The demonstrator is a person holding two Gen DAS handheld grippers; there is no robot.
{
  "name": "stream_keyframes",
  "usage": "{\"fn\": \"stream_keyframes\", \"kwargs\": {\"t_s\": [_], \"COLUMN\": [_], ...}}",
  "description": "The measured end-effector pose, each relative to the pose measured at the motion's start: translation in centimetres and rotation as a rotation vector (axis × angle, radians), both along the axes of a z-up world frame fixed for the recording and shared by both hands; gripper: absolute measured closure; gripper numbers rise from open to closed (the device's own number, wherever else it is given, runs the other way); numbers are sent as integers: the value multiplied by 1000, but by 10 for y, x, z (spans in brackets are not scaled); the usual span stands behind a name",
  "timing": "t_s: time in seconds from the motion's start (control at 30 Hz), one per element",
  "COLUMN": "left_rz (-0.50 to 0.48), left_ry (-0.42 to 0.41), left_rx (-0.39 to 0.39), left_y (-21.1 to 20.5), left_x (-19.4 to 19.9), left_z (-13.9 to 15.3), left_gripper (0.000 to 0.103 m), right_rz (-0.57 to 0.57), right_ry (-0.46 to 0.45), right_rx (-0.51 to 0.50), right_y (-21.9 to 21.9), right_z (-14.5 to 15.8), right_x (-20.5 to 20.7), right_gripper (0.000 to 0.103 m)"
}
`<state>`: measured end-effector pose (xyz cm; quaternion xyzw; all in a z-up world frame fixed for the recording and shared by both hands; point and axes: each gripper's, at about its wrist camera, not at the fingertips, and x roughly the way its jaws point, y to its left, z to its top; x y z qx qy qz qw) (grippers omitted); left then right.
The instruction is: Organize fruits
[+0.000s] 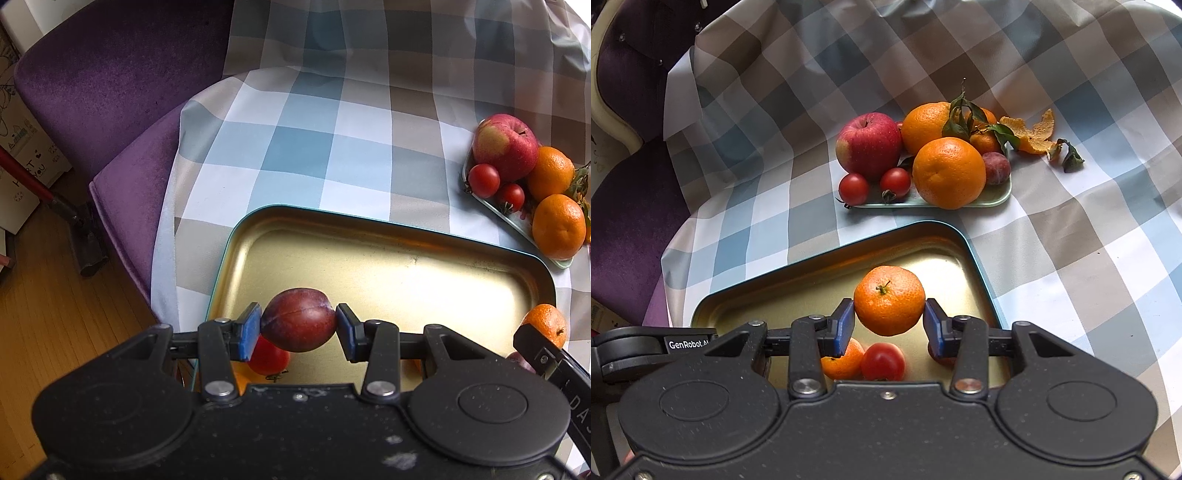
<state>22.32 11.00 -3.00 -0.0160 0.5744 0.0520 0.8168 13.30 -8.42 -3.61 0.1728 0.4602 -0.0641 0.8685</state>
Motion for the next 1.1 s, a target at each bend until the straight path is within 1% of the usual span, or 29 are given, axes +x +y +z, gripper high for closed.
{"fn": "stream_keyframes", "kwargs": {"t_s": [0.23, 0.37, 0.53, 0.8, 1.1], "left_rz": [-1, -8, -30, -42, -47], "left_ry": [11, -11, -6, -39, -86], "left_rx": [-12, -11, -5, -2, -15], "left_y": [3, 1, -5, -8, -8], "left_x": [1, 0, -2, -19, -52], "left_z": [-2, 2, 3, 8, 14], "left_gripper": [59, 60, 60, 60, 60], "right_rz": [7, 3, 9, 13, 30], "right_ry": [-7, -39, -33, 2, 11], "right_rx": [-13, -32, -31, -39, -57], "right_y": [5, 5, 4, 4, 6], "right_z": [0, 4, 5, -3, -4], "right_x": [2, -1, -4, -22, -47], "right_gripper": [52, 52, 52, 52, 52]}}
